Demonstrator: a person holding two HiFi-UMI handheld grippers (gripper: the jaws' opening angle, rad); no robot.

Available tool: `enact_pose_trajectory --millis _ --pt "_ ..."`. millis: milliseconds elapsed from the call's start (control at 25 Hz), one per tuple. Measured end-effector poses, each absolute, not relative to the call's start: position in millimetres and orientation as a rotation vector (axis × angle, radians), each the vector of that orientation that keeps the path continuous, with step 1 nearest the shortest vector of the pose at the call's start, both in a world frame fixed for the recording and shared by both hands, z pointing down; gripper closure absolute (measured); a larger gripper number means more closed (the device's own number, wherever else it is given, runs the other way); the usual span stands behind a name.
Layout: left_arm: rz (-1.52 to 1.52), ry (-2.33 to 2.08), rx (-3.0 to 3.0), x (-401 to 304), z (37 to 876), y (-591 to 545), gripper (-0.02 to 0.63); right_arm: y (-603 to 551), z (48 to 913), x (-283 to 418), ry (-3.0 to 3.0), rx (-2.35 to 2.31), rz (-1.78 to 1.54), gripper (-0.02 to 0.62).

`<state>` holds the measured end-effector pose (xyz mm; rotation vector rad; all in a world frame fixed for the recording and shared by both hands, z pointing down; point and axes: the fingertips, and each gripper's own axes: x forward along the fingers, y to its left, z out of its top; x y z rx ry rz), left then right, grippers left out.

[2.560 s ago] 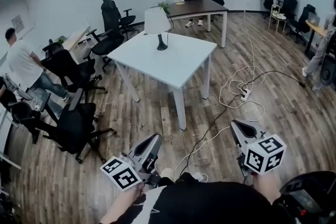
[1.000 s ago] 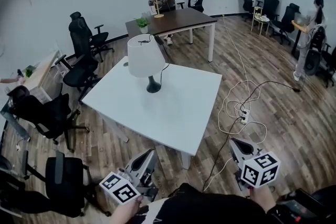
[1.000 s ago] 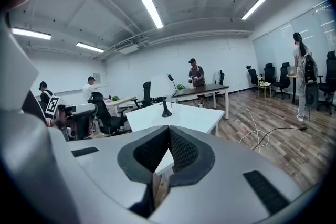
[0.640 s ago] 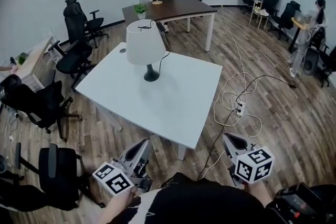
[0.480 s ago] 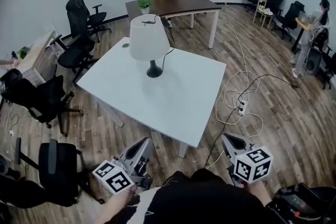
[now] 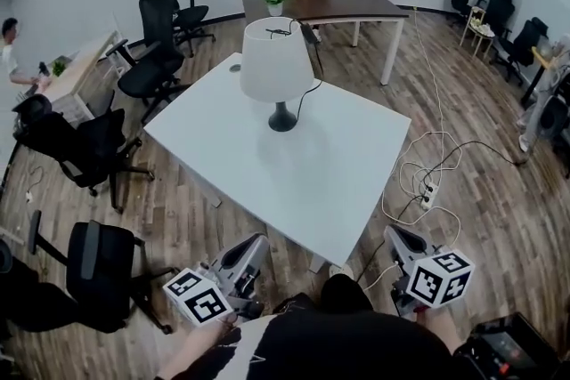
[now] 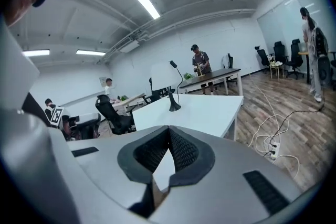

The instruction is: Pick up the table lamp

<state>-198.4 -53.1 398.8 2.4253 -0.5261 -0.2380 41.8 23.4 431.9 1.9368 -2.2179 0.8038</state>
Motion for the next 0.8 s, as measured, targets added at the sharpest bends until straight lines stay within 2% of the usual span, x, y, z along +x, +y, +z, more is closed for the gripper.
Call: enact_pose_trajectory --millis 800 --pt "-0.286 -0.864 2.349 -103 403 -186 0.591 -180 444 131 -2.392 1.54 0.82 0.58"
